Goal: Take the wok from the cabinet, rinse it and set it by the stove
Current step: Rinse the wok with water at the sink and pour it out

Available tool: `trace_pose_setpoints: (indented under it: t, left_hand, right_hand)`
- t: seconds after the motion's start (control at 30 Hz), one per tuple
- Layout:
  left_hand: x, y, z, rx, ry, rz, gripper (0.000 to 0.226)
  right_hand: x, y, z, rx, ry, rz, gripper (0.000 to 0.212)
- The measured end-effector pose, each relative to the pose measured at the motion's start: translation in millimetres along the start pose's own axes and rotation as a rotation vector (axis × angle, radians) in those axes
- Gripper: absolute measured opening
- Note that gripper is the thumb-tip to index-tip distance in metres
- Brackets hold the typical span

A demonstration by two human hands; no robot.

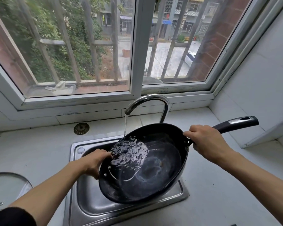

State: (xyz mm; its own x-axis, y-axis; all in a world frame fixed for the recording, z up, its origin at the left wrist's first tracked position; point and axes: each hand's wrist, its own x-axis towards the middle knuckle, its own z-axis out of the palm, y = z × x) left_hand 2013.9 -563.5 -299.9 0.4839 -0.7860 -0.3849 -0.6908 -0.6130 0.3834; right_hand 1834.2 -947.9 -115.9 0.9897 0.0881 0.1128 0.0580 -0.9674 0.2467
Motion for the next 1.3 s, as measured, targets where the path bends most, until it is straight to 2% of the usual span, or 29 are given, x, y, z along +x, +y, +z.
trace_pose_setpoints:
  t: [0.2, 0.47, 0.57, 0.67, 0.87, 1.1, 1.3]
  left_hand:
    - [7, -1, 9, 0.006, 0.085, 0.08, 0.074]
    - [5, 2, 6, 0.032, 0.094, 0.068, 0.076]
    - [-1, -4, 4, 0.04, 0.12, 0.064, 0.07]
    - [-11, -9, -4, 0.043, 0.086, 0.03, 0.068]
    - [-43, -11, -20, 0.053, 0.001, -0.014, 0.078]
    - [-86, -12, -32, 0.031, -0.056, -0.11, 0.073]
    - [-117, -16, -37, -0.073, -0.105, -0.171, 0.051]
  right_hand:
    - [-3, -3, -8, -0.041, 0.025, -0.007, 0.041]
    - [-10, -5, -1, -0.004, 0.007, 0.042, 0.046]
    - [-10, -6, 6, 0.024, -0.003, 0.051, 0.048]
    - [-8, -10, 11, 0.045, -0.004, 0.038, 0.047]
    - [-1, -18, 29, 0.134, -0.023, 0.002, 0.047]
    - [10, -31, 54, 0.256, -0.084, -0.013, 0.048]
    - [14, -45, 67, 0.379, -0.178, -0.043, 0.044]
